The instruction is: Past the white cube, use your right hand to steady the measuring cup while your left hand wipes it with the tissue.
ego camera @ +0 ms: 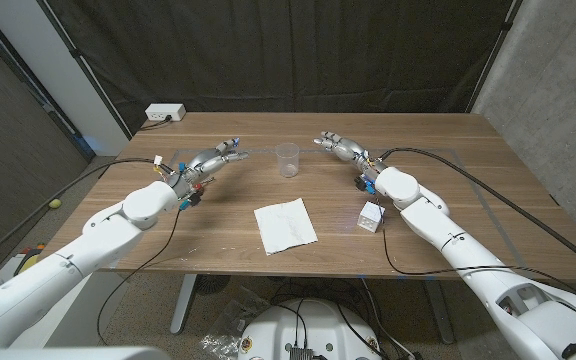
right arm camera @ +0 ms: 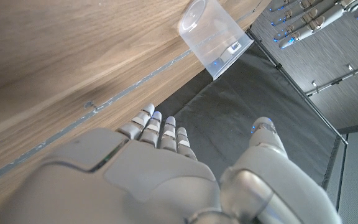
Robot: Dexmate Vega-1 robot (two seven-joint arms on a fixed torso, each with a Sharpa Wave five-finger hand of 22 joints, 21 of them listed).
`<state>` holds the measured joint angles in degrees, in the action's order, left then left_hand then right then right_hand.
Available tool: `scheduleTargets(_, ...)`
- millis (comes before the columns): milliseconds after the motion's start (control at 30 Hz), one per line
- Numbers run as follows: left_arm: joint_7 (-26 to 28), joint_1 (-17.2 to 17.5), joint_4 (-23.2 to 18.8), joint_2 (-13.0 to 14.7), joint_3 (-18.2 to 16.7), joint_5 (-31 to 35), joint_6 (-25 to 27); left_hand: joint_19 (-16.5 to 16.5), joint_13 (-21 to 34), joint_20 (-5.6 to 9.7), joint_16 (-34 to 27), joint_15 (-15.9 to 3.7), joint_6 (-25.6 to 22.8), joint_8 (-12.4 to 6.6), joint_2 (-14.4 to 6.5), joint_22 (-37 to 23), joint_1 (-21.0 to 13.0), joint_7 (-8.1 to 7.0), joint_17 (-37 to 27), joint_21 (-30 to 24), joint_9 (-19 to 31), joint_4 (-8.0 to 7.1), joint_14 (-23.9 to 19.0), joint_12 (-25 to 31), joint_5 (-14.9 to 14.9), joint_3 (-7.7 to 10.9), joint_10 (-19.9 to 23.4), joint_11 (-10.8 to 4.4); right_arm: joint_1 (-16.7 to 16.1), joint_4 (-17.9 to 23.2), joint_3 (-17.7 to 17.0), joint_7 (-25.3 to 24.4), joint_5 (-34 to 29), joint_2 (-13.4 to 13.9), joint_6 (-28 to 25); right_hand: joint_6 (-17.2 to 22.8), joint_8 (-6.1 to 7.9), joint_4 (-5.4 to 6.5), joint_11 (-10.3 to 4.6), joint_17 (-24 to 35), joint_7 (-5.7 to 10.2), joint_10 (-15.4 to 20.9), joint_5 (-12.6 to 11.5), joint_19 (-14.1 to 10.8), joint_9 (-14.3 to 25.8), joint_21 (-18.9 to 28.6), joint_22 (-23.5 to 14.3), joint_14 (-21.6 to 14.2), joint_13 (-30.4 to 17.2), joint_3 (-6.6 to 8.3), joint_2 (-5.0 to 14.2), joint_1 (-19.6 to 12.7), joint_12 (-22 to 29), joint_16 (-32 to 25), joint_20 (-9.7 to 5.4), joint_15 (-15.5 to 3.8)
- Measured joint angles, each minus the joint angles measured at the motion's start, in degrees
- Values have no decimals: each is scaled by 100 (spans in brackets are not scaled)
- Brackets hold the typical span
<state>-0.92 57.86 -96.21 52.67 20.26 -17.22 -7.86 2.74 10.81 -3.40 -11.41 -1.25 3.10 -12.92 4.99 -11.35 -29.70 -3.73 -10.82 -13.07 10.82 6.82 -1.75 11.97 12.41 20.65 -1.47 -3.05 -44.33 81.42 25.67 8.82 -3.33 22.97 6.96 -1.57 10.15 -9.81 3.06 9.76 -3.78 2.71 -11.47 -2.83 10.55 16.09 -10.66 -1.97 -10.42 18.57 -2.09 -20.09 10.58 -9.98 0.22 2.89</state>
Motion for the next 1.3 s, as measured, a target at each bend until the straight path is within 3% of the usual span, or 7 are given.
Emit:
scheduleTargets(600,-468,213,-302,575,-44,60,-110,-95,27,-28,0,12,79,65,143,1,-36,17,-27,44,-1,87,88,-33,84,-88,-70,30,224,204,701,-456,-552,221,-297,-205,24,-38,-52,-1,-1,-278,-111,-9,-1,-107,-1,102,0,-72,-301,-301,0,0,-9,20)
scheduleTargets(833,-541,340,-428,756,-85,36,-131,-94,27,-28,0,-21,16,65,224,-26,-59,36,-53,44,-1,101,54,7,125,-136,36,9,318,209,952,-573,-704,263,-379,-312,46,-27,-21,-1,-107,-351,-206,-2,-1,-129,-1,133,-13,-131,-428,-509,0,0,-3,-11)
scheduleTargets(1000,-556,456,-534,876,-131,8,-161,-94,27,-28,-27,-50,-15,65,253,-26,-88,67,-53,44,-1,83,24,40,127,-154,96,9,393,86,1091,-654,-744,240,-381,-470,46,-14,90,-2,-266,-463,-317,-92,26,-129,-1,152,-37,-191,-544,-821,23,-20,-200,-134)
scheduleTargets(1300,-540,609,-682,1010,-194,-11,-177,-79,26,-14,-27,-50,-15,65,253,-25,-89,67,-53,44,-2,76,24,40,127,-160,126,40,488,-354,1177,-801,-579,4,-137,-494,71,-22,121,18,-290,-553,-422,-258,53,-150,-2,153,-39,-230,-632,-1075,46,-20,-237,-135)
